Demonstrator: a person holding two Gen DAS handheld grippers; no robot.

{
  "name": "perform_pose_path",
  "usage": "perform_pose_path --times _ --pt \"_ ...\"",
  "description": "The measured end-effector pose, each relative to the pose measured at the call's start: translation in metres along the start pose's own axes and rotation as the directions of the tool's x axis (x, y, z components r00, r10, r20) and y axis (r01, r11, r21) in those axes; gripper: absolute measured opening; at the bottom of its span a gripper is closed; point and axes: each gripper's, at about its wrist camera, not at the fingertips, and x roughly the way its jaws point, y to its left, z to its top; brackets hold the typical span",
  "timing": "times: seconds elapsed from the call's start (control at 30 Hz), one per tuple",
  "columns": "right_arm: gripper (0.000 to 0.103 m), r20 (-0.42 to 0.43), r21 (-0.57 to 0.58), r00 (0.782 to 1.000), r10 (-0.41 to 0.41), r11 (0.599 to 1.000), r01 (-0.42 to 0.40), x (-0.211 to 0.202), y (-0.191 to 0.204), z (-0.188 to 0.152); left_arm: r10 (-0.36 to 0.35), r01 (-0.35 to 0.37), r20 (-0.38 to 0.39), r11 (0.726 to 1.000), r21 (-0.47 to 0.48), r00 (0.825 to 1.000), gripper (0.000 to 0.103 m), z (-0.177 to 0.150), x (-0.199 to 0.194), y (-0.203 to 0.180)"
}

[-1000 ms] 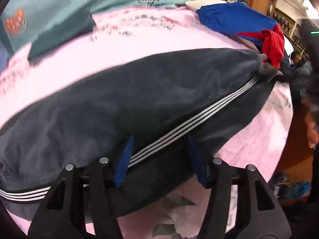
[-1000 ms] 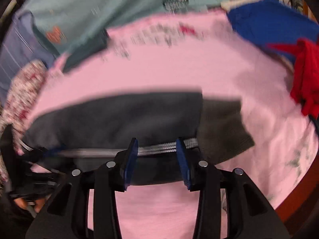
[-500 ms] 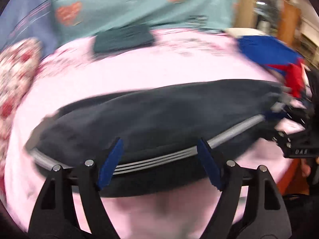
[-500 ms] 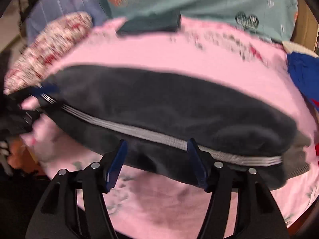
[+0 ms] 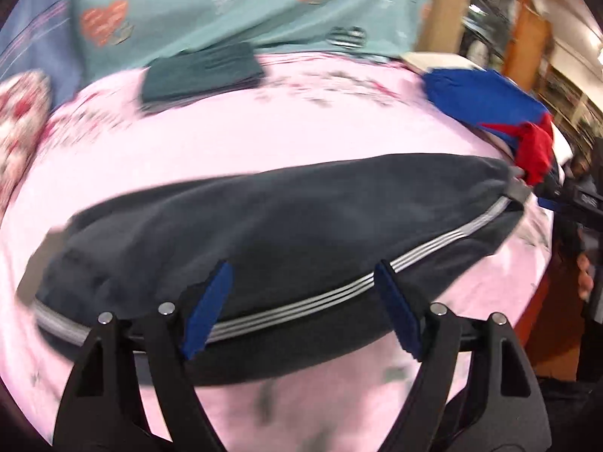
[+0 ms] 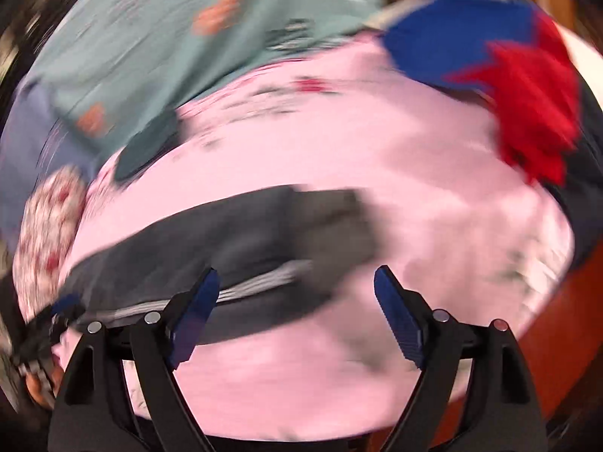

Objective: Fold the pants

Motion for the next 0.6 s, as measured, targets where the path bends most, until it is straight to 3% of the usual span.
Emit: perform_pose_path --times 0.13,0.27,0.33,0.37,0.43,0.47,0.57,0.6 --pt "0.084 -0.014 0.112 0.997 0.071 0.991 -0.069 0.017 -0.038 0.003 -0.065 0.068 -0.032 0.993 0.092 0.997 0.080 0.017 0.027 -0.057" --pt "0.084 -0.011 0.090 0.998 0.056 0.994 -0.055 0.046 -0.036 0.009 -0.072 0.080 -0.062 0.987 0.139 0.995 0.080 0.022 0.052 -0.094" --pt "0.077 -0.017 0.083 0.997 0.080 0.993 -0.079 0.055 -0.032 0.010 -0.062 0.072 -0.079 0.989 0.132 0.995 0.080 0.021 0.062 -0.097" --pt "0.066 -0.024 0.076 0.995 0.098 0.992 -0.096 0.060 -0.028 0.011 -0.063 0.074 -0.090 0.990 0.124 0.994 0.080 0.021 0.065 -0.097" --pt "0.061 -0.036 0.068 0.992 0.117 0.991 -0.114 0.060 -0.025 0.011 -0.057 0.068 -0.107 0.992 0.104 0.993 0.080 0.022 0.073 -0.093" --pt "0.049 -0.032 0.063 0.990 0.138 0.989 -0.136 0.059 -0.025 0.012 -0.055 0.066 -0.110 0.993 0.096 0.992 0.080 0.023 0.075 -0.091" --pt "0.027 -0.004 0.111 0.972 0.237 0.966 -0.235 0.050 -0.034 0.014 -0.051 0.060 -0.116 0.995 0.075 0.992 0.080 0.022 0.077 -0.082" --pt "0.024 0.021 0.131 0.962 0.273 0.953 -0.274 0.045 -0.036 0.015 -0.052 0.060 -0.119 0.996 0.069 0.991 0.080 0.022 0.078 -0.079"
